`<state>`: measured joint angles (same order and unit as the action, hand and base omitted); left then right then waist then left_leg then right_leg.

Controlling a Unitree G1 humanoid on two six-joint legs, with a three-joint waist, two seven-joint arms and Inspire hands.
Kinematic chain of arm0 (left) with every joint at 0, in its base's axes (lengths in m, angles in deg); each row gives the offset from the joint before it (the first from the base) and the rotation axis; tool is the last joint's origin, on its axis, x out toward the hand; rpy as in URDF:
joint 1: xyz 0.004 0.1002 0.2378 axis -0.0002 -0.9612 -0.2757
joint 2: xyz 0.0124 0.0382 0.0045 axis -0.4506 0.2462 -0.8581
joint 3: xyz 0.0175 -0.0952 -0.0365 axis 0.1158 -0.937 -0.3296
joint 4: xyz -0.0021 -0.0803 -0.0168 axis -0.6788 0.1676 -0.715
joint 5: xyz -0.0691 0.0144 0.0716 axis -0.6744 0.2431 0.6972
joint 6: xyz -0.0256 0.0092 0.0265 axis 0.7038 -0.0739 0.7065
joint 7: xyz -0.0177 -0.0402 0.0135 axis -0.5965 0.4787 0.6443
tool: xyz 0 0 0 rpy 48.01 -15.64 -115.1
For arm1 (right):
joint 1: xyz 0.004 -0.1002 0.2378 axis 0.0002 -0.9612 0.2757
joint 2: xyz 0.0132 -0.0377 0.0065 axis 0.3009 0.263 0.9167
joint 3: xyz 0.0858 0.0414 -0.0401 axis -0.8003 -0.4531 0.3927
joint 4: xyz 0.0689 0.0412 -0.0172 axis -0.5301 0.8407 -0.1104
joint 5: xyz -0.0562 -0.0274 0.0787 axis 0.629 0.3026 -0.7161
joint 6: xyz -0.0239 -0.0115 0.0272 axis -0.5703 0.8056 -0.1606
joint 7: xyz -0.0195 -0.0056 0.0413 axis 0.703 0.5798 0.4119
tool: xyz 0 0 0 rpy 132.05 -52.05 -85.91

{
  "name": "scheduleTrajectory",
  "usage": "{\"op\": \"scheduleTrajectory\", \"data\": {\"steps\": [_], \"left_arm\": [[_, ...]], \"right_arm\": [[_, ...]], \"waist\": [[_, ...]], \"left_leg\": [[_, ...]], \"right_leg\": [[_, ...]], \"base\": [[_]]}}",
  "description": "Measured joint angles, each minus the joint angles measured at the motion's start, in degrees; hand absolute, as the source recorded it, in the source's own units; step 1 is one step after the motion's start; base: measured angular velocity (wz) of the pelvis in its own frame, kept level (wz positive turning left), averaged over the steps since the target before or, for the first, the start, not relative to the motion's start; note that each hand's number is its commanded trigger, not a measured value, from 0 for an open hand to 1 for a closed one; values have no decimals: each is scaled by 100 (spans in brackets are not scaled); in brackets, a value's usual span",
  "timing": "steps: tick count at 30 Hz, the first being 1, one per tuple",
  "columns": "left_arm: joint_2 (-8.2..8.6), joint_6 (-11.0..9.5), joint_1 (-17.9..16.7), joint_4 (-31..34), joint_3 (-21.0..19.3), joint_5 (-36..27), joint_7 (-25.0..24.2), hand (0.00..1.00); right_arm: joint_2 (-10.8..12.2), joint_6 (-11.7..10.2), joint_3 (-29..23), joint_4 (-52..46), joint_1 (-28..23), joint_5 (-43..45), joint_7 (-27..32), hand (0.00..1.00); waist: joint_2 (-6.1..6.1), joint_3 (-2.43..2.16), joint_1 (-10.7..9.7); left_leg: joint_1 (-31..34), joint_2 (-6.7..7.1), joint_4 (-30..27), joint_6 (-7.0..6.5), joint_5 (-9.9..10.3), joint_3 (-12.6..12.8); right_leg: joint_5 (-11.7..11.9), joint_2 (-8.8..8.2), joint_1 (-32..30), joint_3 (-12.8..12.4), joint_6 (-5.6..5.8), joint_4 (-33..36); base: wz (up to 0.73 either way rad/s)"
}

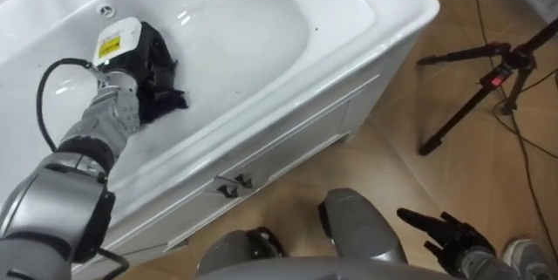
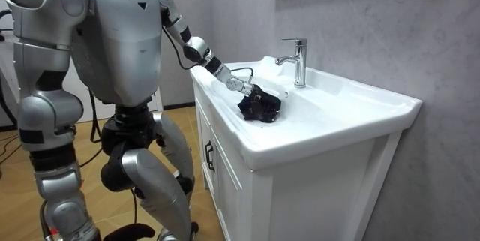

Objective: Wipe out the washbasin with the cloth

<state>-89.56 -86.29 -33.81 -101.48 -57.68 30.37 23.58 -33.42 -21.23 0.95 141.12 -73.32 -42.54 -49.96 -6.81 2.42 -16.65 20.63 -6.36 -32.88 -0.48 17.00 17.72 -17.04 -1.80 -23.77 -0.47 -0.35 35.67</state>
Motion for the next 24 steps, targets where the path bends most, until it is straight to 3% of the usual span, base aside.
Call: {"op": "scheduleTrajectory", "data": {"steps": [5,8,12,17,22,24], "left_arm": [[-52,-1,-235,-15,-93,218,35,100],[-286,10,-598,143,-153,238,53,100],[-483,9,-1168,568,-332,381,79,100],[-496,6,-1636,1036,-484,753,151,100],[-495,18,-2217,1629,-705,746,189,100],[-495,22,-2360,1741,-705,742,199,100]], "right_arm": [[-96,6,-11,24,-25,45,-85,0],[-228,3,-14,13,-67,84,-92,0],[-309,0,-243,21,-154,306,-89,0],[-330,0,-371,3,-234,735,-92,0],[-327,-4,-746,-64,-386,1004,-83,0],[-326,0,-798,-63,-411,1113,-85,0]], "waist": [[-81,-48,302],[-105,-73,458],[-78,-123,496],[27,-198,627],[16,-284,757],[4,-295,776]], "left_leg": [[-240,-5,228,30,-25,49],[-441,27,359,54,-42,2],[-693,97,602,101,-110,-145],[-1198,132,1031,179,-195,-199],[-1616,112,1354,246,-234,-260],[-1763,114,1465,269,-249,-302]], "right_leg": [[51,2,290,61,-23,-306],[47,7,511,98,-18,-477],[56,-11,838,219,-20,-736],[109,27,1383,287,-51,-1176],[209,94,1898,376,-91,-1621],[239,104,2067,417,-98,-1743]], "base": [[-4],[9],[18],[4],[2],[8]]}}
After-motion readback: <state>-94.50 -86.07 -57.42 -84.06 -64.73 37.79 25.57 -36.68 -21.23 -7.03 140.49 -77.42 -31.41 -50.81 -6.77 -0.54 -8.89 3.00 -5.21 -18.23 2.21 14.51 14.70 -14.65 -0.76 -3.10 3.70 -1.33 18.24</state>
